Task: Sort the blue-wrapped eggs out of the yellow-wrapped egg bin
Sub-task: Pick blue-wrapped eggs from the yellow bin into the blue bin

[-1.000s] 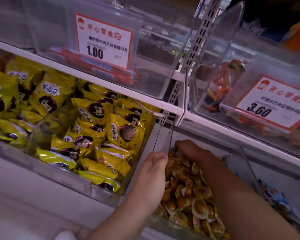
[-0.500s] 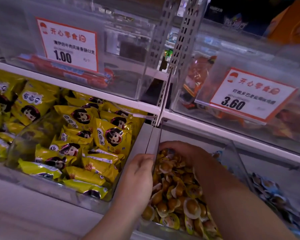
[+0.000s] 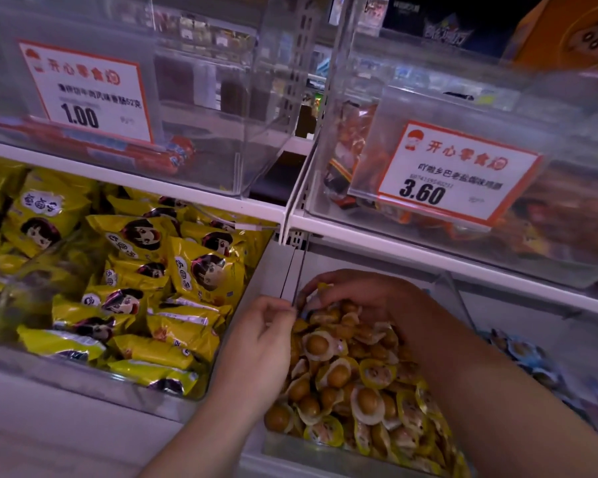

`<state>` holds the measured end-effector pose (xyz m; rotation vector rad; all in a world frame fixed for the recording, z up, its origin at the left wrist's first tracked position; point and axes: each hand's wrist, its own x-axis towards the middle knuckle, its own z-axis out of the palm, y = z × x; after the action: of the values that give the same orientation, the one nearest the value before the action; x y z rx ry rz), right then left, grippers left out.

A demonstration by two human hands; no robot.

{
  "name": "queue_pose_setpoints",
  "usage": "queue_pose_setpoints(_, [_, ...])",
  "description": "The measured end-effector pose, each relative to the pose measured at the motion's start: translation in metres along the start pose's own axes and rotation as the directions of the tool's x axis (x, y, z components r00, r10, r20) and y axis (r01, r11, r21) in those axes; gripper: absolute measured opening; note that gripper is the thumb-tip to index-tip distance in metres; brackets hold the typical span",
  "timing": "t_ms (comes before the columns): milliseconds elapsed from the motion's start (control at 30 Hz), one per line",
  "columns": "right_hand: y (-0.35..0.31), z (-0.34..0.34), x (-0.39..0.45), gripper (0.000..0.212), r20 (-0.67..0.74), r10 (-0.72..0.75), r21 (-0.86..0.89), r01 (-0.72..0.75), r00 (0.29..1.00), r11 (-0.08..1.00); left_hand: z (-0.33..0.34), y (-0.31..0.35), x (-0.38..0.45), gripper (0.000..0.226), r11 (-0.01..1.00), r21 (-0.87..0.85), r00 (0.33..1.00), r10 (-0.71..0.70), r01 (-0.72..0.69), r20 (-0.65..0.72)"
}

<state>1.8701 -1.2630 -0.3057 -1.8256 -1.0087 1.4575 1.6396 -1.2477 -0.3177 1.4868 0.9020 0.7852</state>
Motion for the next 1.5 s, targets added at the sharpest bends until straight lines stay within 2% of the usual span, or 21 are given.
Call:
queue_pose_setpoints(100, [-0.009,0.005,-0.028,0.031,0.075,-0.080,-0.089,0.086,0.994,0.992,-0.001,0.002,-0.005,0.022,0.996,0.052,0.997,0.079,-0.078,-0.004])
queue_pose_setpoints(167, [-0.011,0.009,-0.048,0.030,0.069,-0.100,-0.157,0.110,0.993,0.982,-0.002,0.005,-0.014,0.024,0.944,0.219,0.967,0.255,-0.248,-0.003])
queue_pose_setpoints(233, [-0.008,0.009,-0.070,0.031,0.055,-0.145,-0.223,0.154,0.988,0.963,0.000,0.010,-0.027,0.023,0.807,0.380,0.875,0.483,-0.452,0.016])
queue_pose_setpoints(267, [-0.006,0.007,-0.081,0.031,0.037,-0.180,-0.281,0.183,0.983,0.942,0.002,0.012,-0.034,0.024,0.745,0.409,0.828,0.559,-0.526,0.046])
queue_pose_setpoints(333, [0.001,0.006,-0.102,0.033,-0.028,-0.240,-0.357,0.214,0.970,0.909,0.010,0.012,-0.047,0.024,0.675,0.388,0.765,0.627,-0.628,0.146])
queue_pose_setpoints(400, [0.011,0.009,-0.119,0.036,-0.114,-0.304,-0.399,0.237,0.946,0.886,0.023,0.006,-0.058,0.026,0.659,0.348,0.745,0.600,-0.667,0.290])
queue_pose_setpoints(467, [0.023,0.017,-0.131,0.037,-0.216,-0.392,-0.453,0.264,0.894,0.852,0.038,-0.002,-0.063,0.031,0.692,0.368,0.780,0.502,-0.621,0.373])
queue_pose_setpoints(533, [0.038,0.027,-0.137,0.035,-0.348,-0.446,-0.422,0.287,0.825,0.860,0.051,-0.008,-0.060,0.039,0.770,0.378,0.850,0.400,-0.514,0.342])
queue_pose_setpoints(633, [0.060,0.039,-0.139,0.032,-0.478,-0.408,-0.173,0.372,0.778,0.912,0.058,-0.009,-0.044,0.052,0.906,0.267,0.926,0.253,-0.328,0.281])
queue_pose_setpoints(700, [0.067,0.046,-0.137,0.033,-0.497,-0.381,0.012,0.445,0.779,0.895,0.057,-0.008,-0.033,0.051,0.959,0.165,0.930,0.165,-0.229,0.328])
queue_pose_setpoints(767, [0.067,0.051,-0.133,0.032,-0.495,-0.371,0.145,0.495,0.786,0.856,0.056,-0.007,-0.025,0.040,0.953,0.181,0.917,0.163,-0.241,0.364])
queue_pose_setpoints(867, [0.064,0.055,-0.129,0.031,-0.500,-0.387,0.079,0.486,0.775,0.870,0.054,-0.004,-0.018,0.022,0.981,0.058,0.939,0.157,-0.183,0.305])
queue_pose_setpoints(933, [0.064,0.057,-0.126,0.031,-0.505,-0.384,0.045,0.468,0.773,0.883,0.055,-0.003,-0.016,0.020,0.993,-0.032,0.951,0.117,-0.112,0.286])
queue_pose_setpoints(1000, [0.063,0.057,-0.126,0.032,-0.533,-0.405,-0.026,0.464,0.743,0.886,0.056,0.000,-0.016,0.021,0.995,-0.091,0.958,0.066,-0.042,0.279])
queue_pose_setpoints(1100, [0.058,0.059,-0.130,0.036,-0.512,-0.531,-0.284,0.450,0.675,0.846,0.059,0.009,-0.019,0.019,0.978,-0.198,0.968,-0.008,0.059,0.251])
queue_pose_setpoints(1200, [0.058,0.067,-0.131,0.050,-0.444,-0.639,-0.549,0.373,0.628,0.748,0.061,0.010,-0.021,0.013,0.982,-0.144,0.979,-0.098,0.124,0.178])
queue_pose_setpoints(1267, [0.058,0.076,-0.129,0.053,-0.466,-0.679,-0.619,0.338,0.568,0.708,0.063,0.009,-0.022,0.016,0.951,-0.214,0.961,-0.178,0.223,0.211])
queue_pose_setpoints(1333, [0.058,0.086,-0.125,0.050,-0.499,-0.683,-0.614,0.338,0.533,0.713,0.066,0.010,-0.024,0.020,0.878,-0.354,0.932,-0.229,0.322,0.280])
queue_pose_setpoints(1400, [0.057,0.094,-0.119,0.046,-0.535,-0.648,-0.550,0.358,0.542,0.754,0.070,0.010,-0.022,0.019,0.817,-0.447,0.922,-0.248,0.364,0.298])
queue_pose_setpoints(1467, [0.055,0.094,-0.117,0.038,-0.611,-0.566,-0.367,0.435,0.554,0.822,0.069,0.008,-0.020,0.017,0.775,-0.502,0.921,-0.275,0.383,0.277])
queue_pose_setpoints(1500, [0.053,0.090,-0.117,0.033,-0.663,-0.528,-0.286,0.471,0.531,0.834,0.068,0.007,-0.019,0.014,0.761,-0.519,0.920,-0.295,0.389,0.258])
